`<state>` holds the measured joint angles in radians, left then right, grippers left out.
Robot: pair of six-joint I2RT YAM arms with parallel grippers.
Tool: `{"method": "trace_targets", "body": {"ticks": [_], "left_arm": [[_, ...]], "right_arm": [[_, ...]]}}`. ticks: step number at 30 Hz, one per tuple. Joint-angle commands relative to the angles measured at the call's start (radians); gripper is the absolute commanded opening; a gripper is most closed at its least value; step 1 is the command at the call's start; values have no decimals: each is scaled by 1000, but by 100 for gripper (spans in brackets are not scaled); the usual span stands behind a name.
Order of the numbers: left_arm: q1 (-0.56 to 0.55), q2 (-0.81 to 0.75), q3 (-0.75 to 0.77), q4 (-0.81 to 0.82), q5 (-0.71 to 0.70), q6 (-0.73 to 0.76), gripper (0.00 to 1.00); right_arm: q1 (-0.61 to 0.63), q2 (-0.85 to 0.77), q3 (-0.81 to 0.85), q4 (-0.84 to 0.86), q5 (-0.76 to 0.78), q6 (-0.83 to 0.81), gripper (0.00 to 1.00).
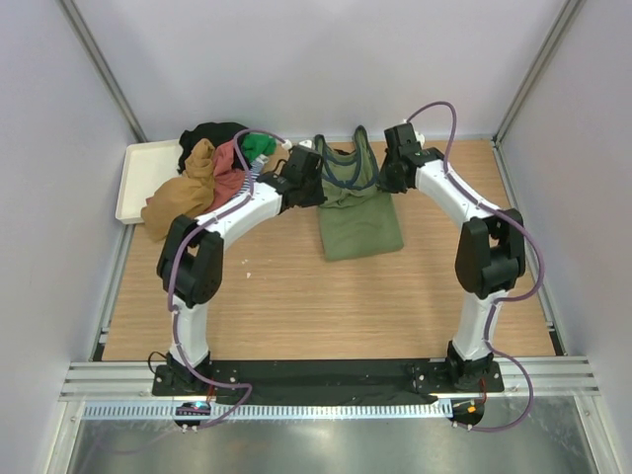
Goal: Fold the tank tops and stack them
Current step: Fold the tank top
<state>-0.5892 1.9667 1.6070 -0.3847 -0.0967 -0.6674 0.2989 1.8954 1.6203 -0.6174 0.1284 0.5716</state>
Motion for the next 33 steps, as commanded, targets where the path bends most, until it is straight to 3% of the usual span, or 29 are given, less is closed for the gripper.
{"method": "trace_targets", "body": {"ticks": [1, 7, 9, 10, 11, 13, 14, 15, 17, 18, 20, 27, 33], "left_arm": [[17, 35, 53, 30, 18, 25, 0], [37, 106, 117, 30, 28, 45, 0], [43, 130, 132, 36, 26, 51, 1], [54, 142, 143, 38, 26, 51, 4], [61, 171, 168, 37, 37, 48, 8], [86, 195, 194, 20, 83, 29, 39], [92, 193, 203, 9, 92, 25, 49], [98, 181, 194, 10, 94, 22, 58], [100, 141, 133, 24, 94, 23, 65], [100, 88, 104, 53, 94, 20, 78], [98, 35, 19, 81, 133, 5, 80], [-7, -118, -185, 109, 202, -23, 75], [-67, -181, -384, 216, 221, -130, 71]], "right_arm": [[-10, 48, 81, 4, -3, -18, 2], [-33, 129, 124, 42, -18, -12, 3], [-46, 152, 138, 62, -12, -10, 8], [-52, 172, 145, 65, -6, -7, 17], [-56, 179, 147, 73, -6, -3, 41], [-64, 171, 133, 105, -10, 1, 58], [-64, 142, 97, 116, 5, -3, 69], [-66, 114, 67, 148, 11, -3, 74], [-70, 26, -40, 195, 10, -9, 80], [-72, -2, -71, 212, -4, -9, 80], [-81, -91, -172, 234, -21, -16, 80], [-81, -271, -459, 275, -116, -41, 73], [-83, -285, -599, 297, -158, -59, 65]]}}
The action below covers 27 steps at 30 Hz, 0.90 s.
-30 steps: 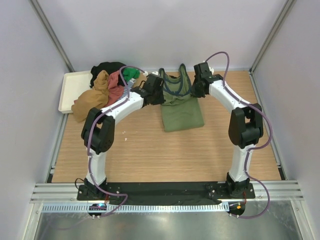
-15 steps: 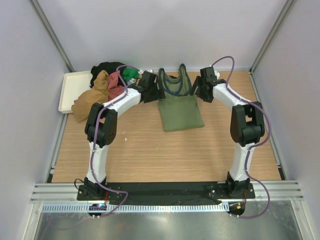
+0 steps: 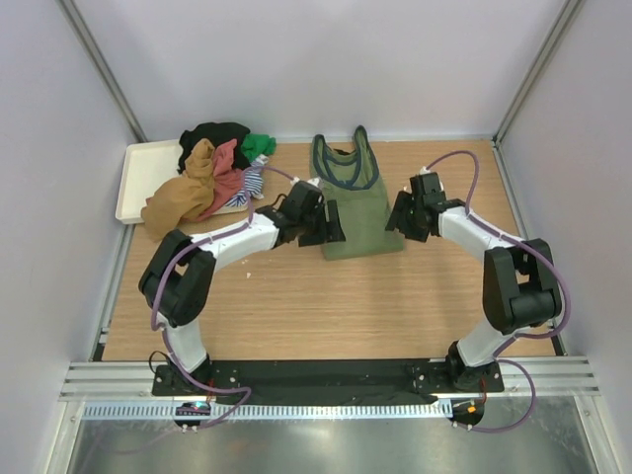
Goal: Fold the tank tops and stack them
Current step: Fold the tank top
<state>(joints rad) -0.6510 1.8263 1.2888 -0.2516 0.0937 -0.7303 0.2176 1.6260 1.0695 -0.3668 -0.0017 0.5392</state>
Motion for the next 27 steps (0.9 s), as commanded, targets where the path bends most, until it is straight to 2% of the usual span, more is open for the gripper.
{"method": "trace_targets", "body": {"ticks": [1, 6, 7, 8, 9, 10, 11, 15, 19, 22, 23, 25, 27], "left_arm": [[-9, -45, -103, 100, 31, -72, 70], [-30, -12, -128, 124, 31, -77, 66], [-32, -1, -125, 126, 37, -78, 64], [-32, 14, -128, 132, 40, -78, 60], [-32, 21, -128, 132, 40, -80, 58], [-32, 25, -131, 136, 37, -81, 55], [-32, 28, -135, 144, 37, -83, 49], [-32, 36, -146, 155, 41, -90, 46], [-33, 30, -163, 156, 38, -92, 38], [-35, 21, -187, 155, 29, -93, 21], [-33, 16, -197, 153, 26, -93, 11], [-33, -1, -227, 153, 18, -92, 1], [-35, -19, -252, 152, 18, -90, 0]], "right_arm": [[-1, -12, -72, 55, -29, -31, 63], [0, 20, -101, 80, -35, -31, 56], [0, 24, -102, 80, -29, -30, 52], [-1, 35, -103, 72, -20, -22, 41], [-1, 38, -106, 68, -3, -21, 38], [-1, 35, -115, 71, -3, -18, 30], [0, 34, -124, 78, -3, -16, 27], [-1, 8, -166, 103, -6, -10, 23], [-1, 6, -187, 108, -11, -12, 11], [0, -12, -216, 101, -18, -4, 4], [0, -21, -227, 101, -23, -2, 1], [-3, -64, -267, 100, -35, 5, 1], [-1, -109, -299, 94, -43, 10, 1]]}}
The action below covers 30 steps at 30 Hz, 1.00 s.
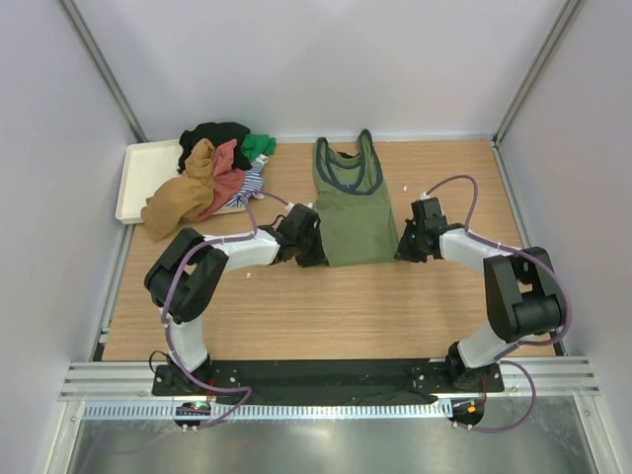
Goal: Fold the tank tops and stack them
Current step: Fold the tank top
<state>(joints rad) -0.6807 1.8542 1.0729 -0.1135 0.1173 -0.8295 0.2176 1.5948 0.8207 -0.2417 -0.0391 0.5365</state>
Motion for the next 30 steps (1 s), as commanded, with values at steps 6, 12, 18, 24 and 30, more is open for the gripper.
{"method": "trace_targets", "body": {"ticks": [6, 12, 18, 24, 30], "left_arm": [[-5, -176, -157, 15, -2, 9, 0], [-11, -343, -298, 8, 21, 16, 0], [-28, -421, -379, -25, 27, 20, 2], [-28, -495, -424, -38, 7, 15, 25], [-28, -490, -421, -58, 2, 26, 42]], "right_arm": [[0, -291, -149, -113, -48, 10, 2], [9, -462, -218, -198, -165, 11, 13], [22, -575, -293, -211, -243, 54, 47], [49, -596, -321, -197, -278, 46, 51], [130, -498, -322, -131, -242, 63, 51]]}}
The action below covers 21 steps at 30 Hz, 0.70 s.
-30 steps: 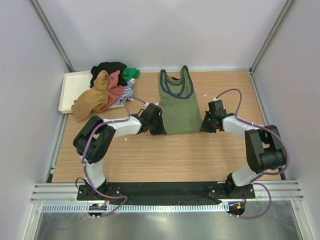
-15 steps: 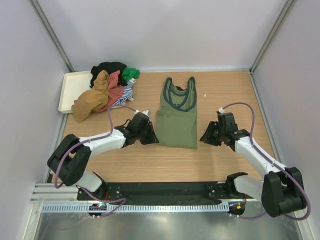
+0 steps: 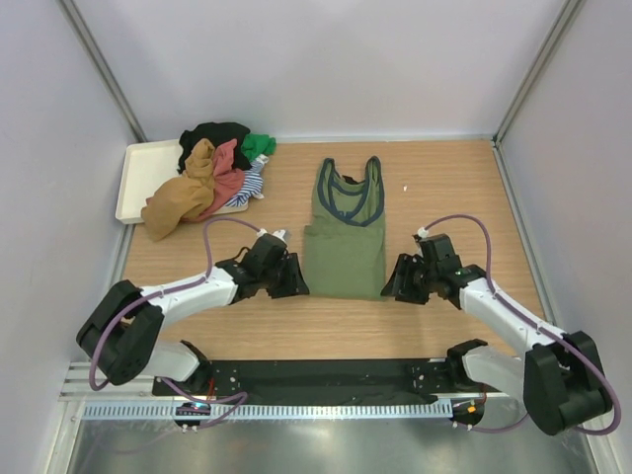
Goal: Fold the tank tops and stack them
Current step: Fold the tank top
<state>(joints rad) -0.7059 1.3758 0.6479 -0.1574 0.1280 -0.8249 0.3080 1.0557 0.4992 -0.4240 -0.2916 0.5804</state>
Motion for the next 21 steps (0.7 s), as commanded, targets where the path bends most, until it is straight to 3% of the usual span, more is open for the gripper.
{"method": "trace_targets", "body": {"ticks": [1, 6, 11, 15, 18, 21], "left_arm": [[-3, -8, 6, -14, -8, 23, 43], [-1, 34, 16, 4, 4, 36, 47], [-3, 54, 12, 39, 10, 36, 49], [-4, 89, 19, 61, 18, 35, 48], [-7, 120, 30, 82, 28, 44, 42], [-14, 140, 36, 93, 22, 49, 28]], "right_arm": [[78, 56, 5, 57, 23, 24, 51], [126, 133, 1, 102, 106, 58, 48], [125, 109, -22, 122, 134, 76, 37], [126, 95, -25, 123, 154, 72, 36], [126, 130, -13, 146, 135, 55, 38], [126, 171, -10, 169, 114, 50, 34]]}}
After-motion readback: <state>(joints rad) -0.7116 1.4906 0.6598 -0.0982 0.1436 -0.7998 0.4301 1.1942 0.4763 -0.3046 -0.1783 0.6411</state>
